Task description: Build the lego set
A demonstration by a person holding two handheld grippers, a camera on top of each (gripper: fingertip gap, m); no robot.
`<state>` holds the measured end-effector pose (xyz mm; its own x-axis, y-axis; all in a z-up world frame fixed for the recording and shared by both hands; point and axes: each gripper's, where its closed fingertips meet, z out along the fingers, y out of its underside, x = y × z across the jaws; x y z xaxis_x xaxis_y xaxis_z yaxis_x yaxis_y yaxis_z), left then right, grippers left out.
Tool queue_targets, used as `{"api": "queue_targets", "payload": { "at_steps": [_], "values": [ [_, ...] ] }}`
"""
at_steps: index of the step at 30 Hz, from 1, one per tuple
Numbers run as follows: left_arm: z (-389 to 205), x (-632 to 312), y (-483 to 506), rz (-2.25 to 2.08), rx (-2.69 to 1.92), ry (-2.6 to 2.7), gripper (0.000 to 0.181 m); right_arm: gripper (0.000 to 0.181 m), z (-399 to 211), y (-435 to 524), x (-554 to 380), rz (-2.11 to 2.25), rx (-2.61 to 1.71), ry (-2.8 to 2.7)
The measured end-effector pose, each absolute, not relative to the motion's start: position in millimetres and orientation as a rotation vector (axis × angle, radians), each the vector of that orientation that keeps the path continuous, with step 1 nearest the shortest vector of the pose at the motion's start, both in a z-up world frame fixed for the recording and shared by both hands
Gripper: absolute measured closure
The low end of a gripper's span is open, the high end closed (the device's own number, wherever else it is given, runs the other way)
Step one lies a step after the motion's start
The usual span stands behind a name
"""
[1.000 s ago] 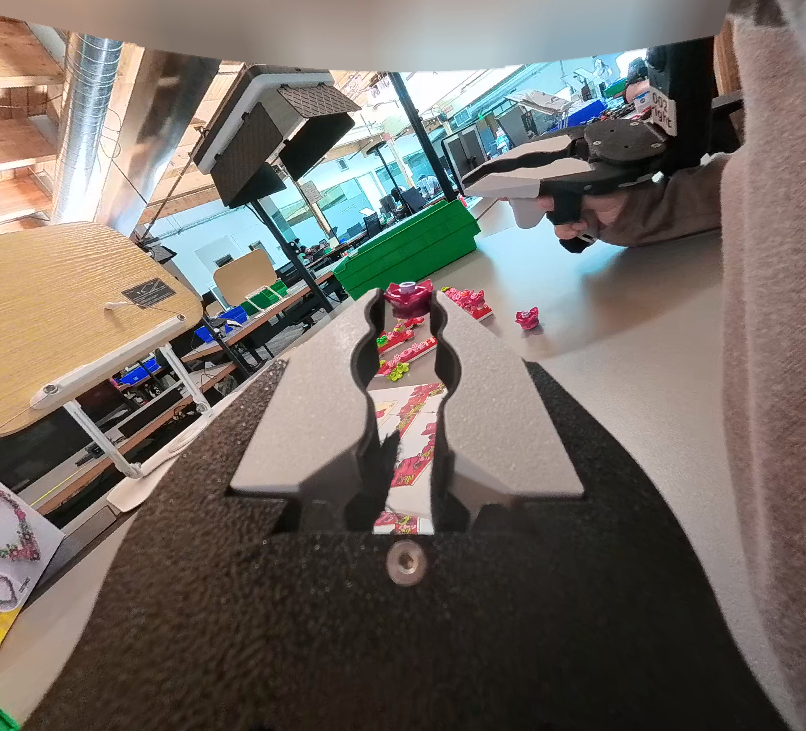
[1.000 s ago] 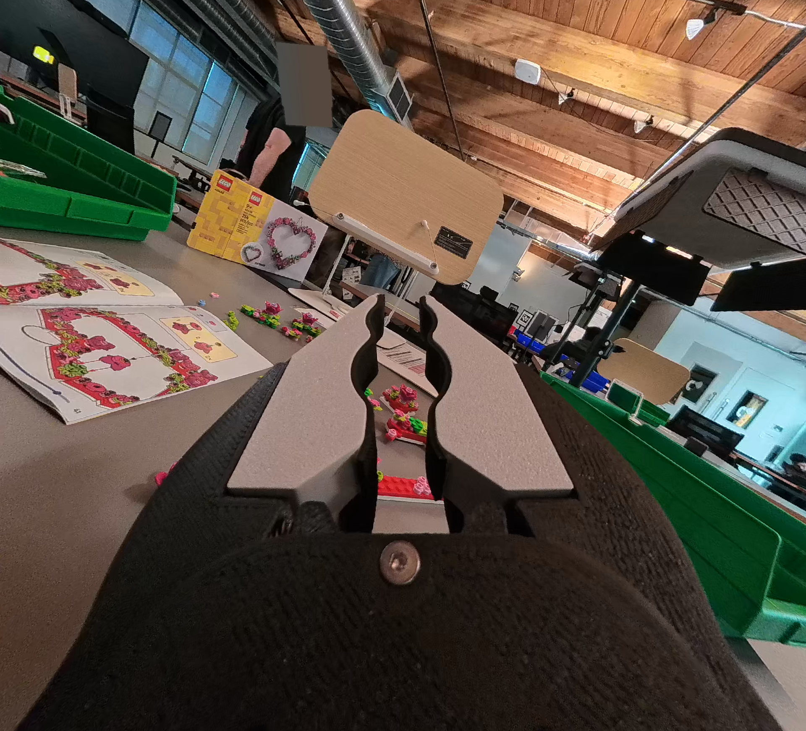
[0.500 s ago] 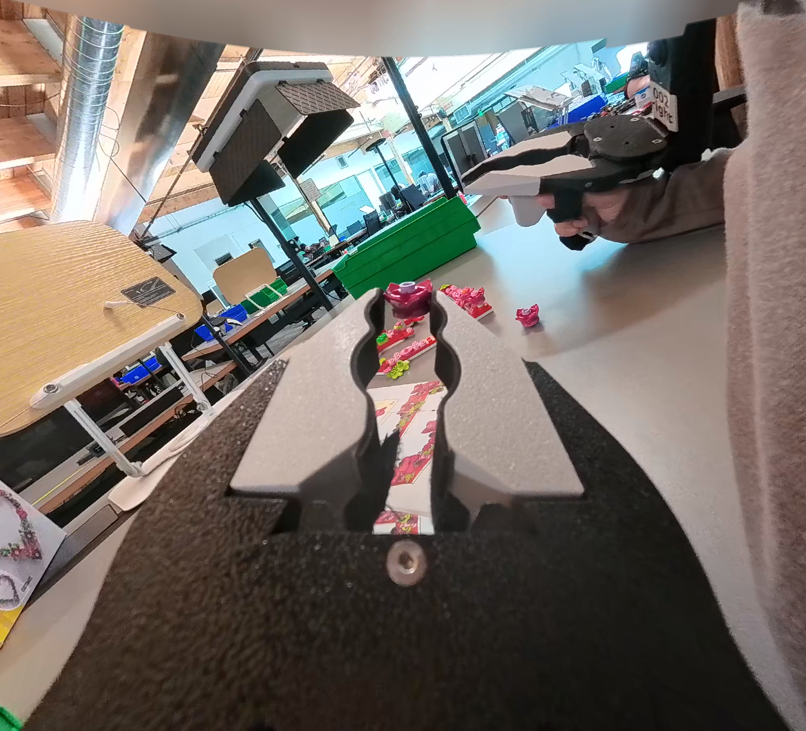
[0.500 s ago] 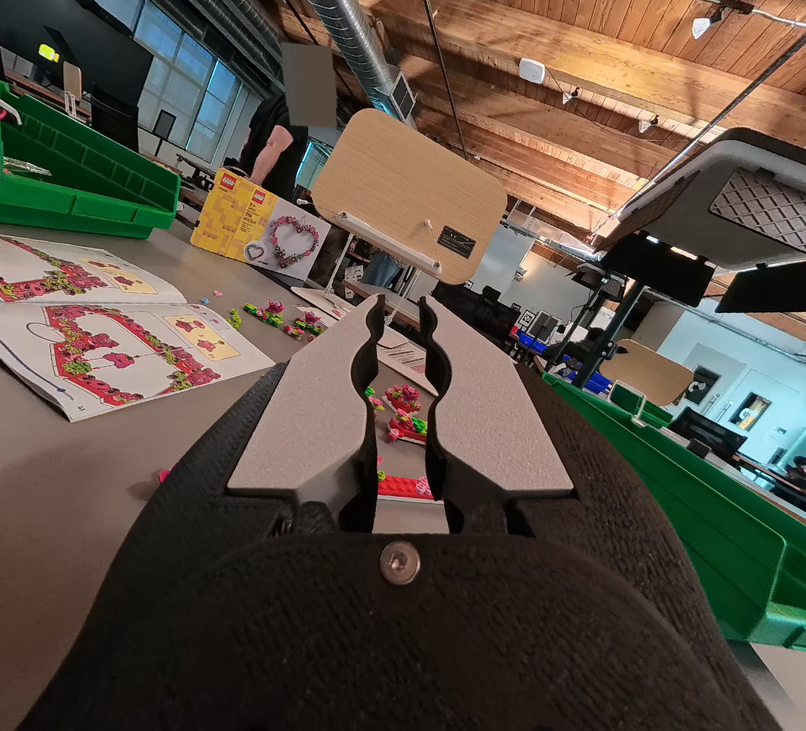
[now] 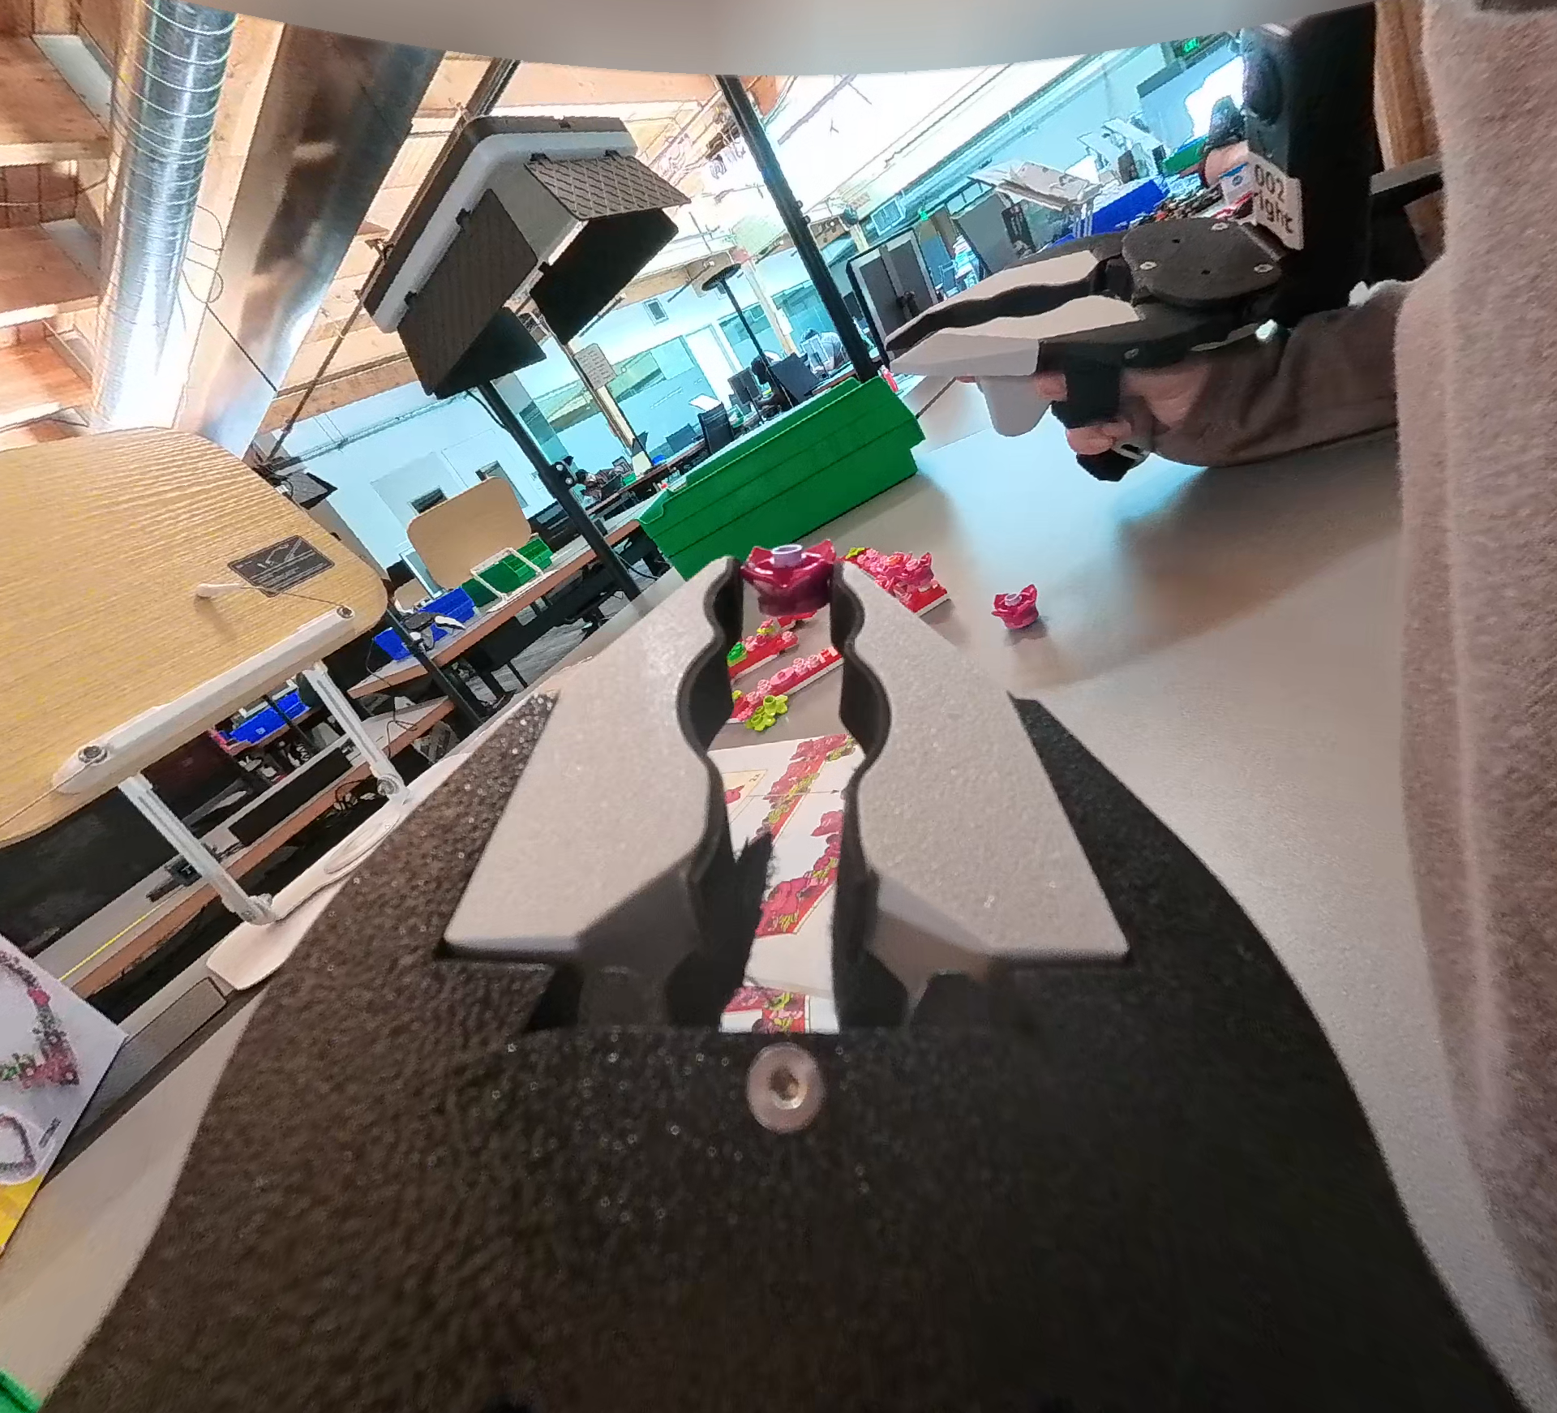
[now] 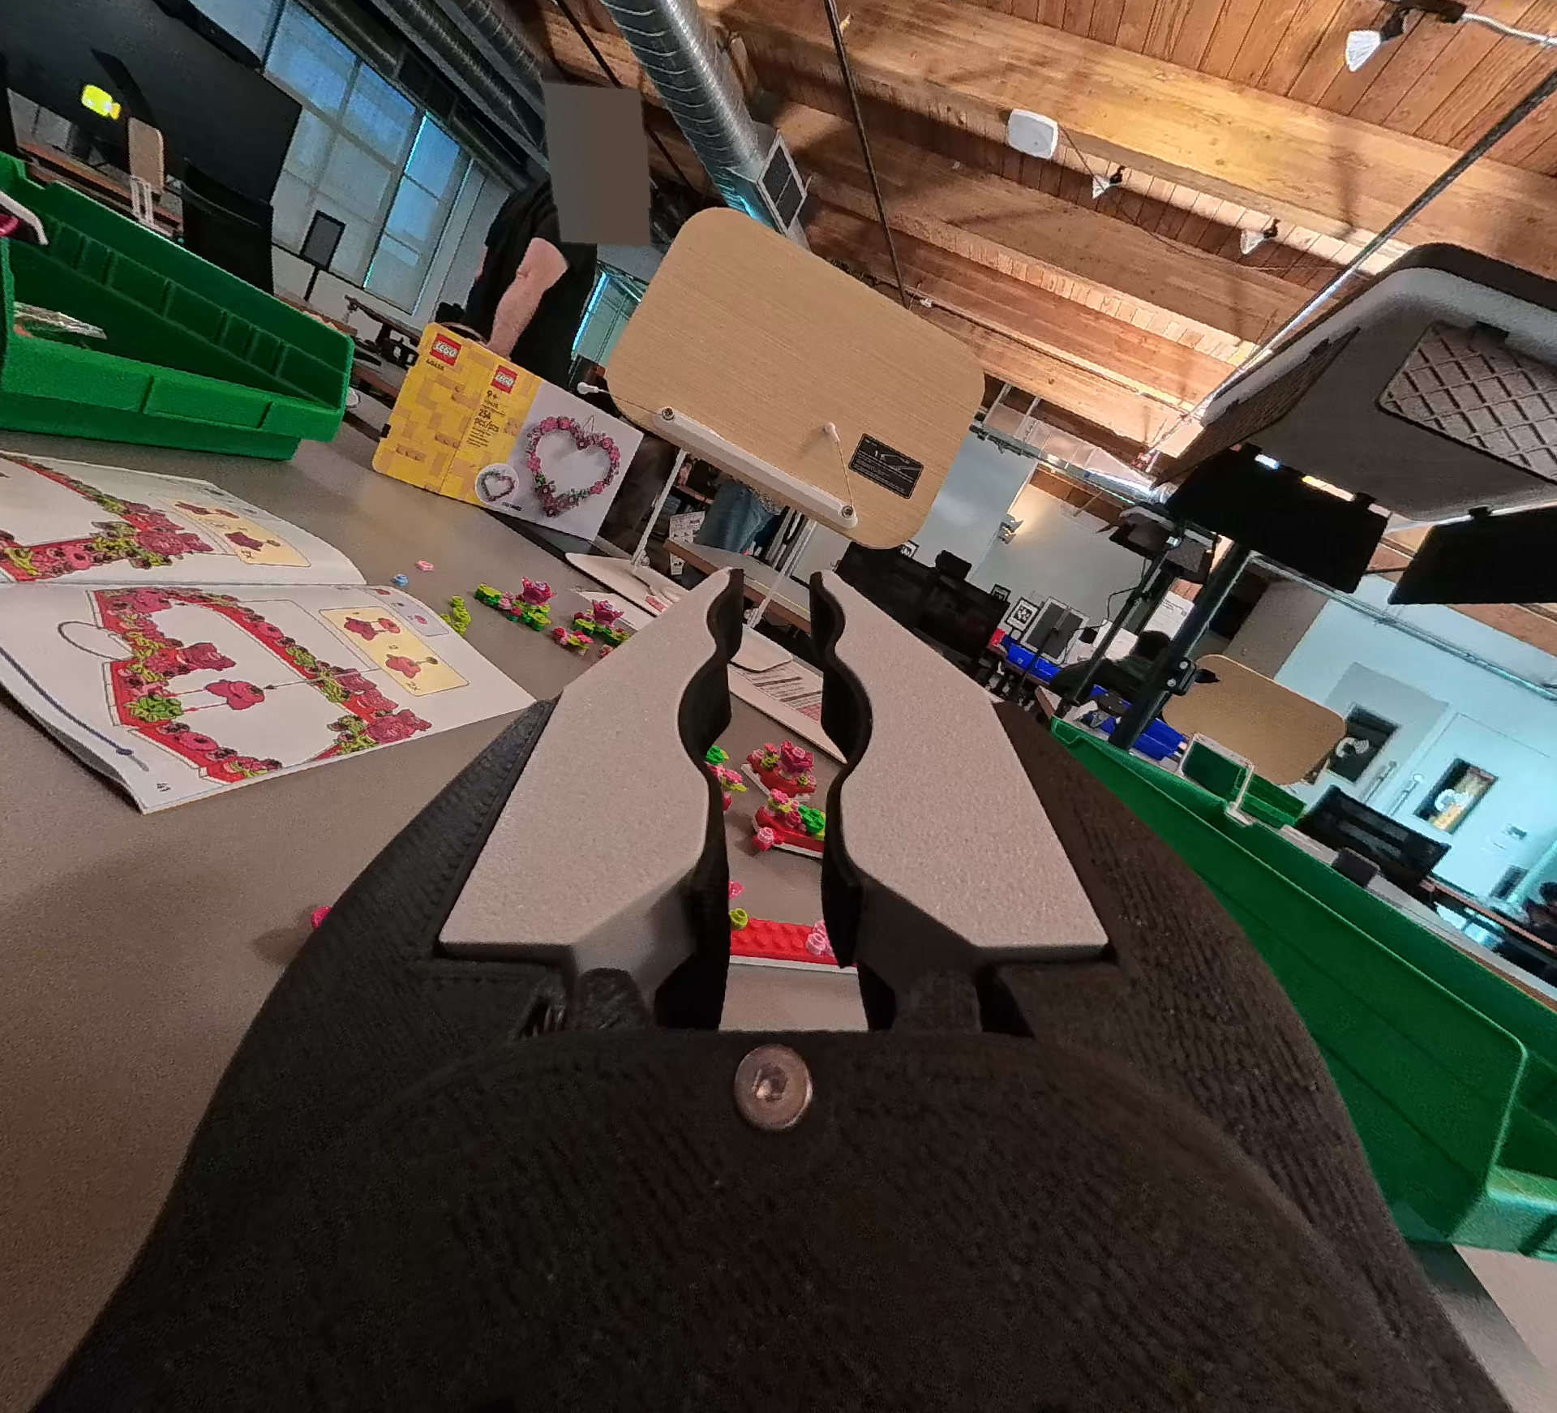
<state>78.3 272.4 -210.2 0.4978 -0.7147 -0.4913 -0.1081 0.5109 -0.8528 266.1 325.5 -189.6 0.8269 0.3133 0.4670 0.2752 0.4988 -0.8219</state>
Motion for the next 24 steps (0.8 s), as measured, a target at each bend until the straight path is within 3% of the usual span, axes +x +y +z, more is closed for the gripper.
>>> {"api": "queue_targets", "payload": {
  "at_steps": [24],
  "values": [
    [-208.3,74.0,277.8,-0.485,-1.018,0.960,0.164,0.168,-185.3,327.6,275.0,0.008,-1.073,-0.573]
  ]
}}
